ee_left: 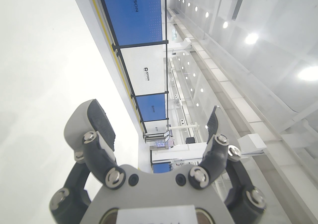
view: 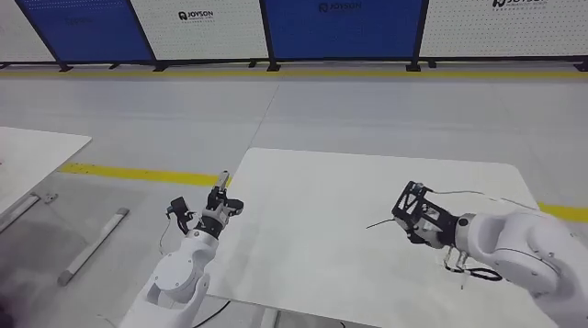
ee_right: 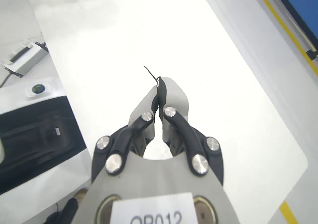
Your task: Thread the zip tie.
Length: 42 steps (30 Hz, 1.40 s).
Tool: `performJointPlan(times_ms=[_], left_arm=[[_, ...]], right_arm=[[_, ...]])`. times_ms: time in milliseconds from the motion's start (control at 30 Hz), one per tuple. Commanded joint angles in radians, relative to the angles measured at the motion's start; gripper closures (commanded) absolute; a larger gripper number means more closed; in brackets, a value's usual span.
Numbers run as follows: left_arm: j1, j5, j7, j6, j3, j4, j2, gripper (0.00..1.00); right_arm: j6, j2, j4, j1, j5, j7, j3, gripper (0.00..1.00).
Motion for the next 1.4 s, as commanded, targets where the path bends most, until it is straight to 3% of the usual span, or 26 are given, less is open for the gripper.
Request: performJointPlan(times_ms=[0,167,700,867,1133,1233,1367], left_arm=[[0.000,0.000,0.000,0.000,0.000,0.000,0.000,0.00],[0.000,0.000,0.000,0.000,0.000,0.000,0.000,0.00],[0.000,0.000,0.000,0.000,0.000,0.000,0.000,0.00],[0.000,0.000,0.000,0.000,0.000,0.000,0.000,0.00],[0.000,0.000,0.000,0.000,0.000,0.000,0.000,0.00],[0.000,0.000,0.000,0.000,0.000,0.000,0.000,0.00],[0.000,0.000,0.000,0.000,0.000,0.000,0.000,0.00]], right_arm=[[0.000,0.011,0.001,0.025,-0.026,-0.034,-0.049,1.00],[0.000,0.038,0.018,0.088,-0.023,-0.110,-0.151,1.00],[0.000,0.038,0.018,0.088,-0.023,-0.110,-0.151,1.00],[0.000,0.034,0.030,0.074,-0.101,-0.123,-0.138,1.00],[0.000,0.043,-0.020,0.118,-0.257,-0.235,-0.241,1.00],[0.000,0.060,-0.010,0.145,-0.260,-0.284,-0.282,1.00],[0.000,0.062,-0.008,0.148,-0.258,-0.289,-0.285,1.00]])
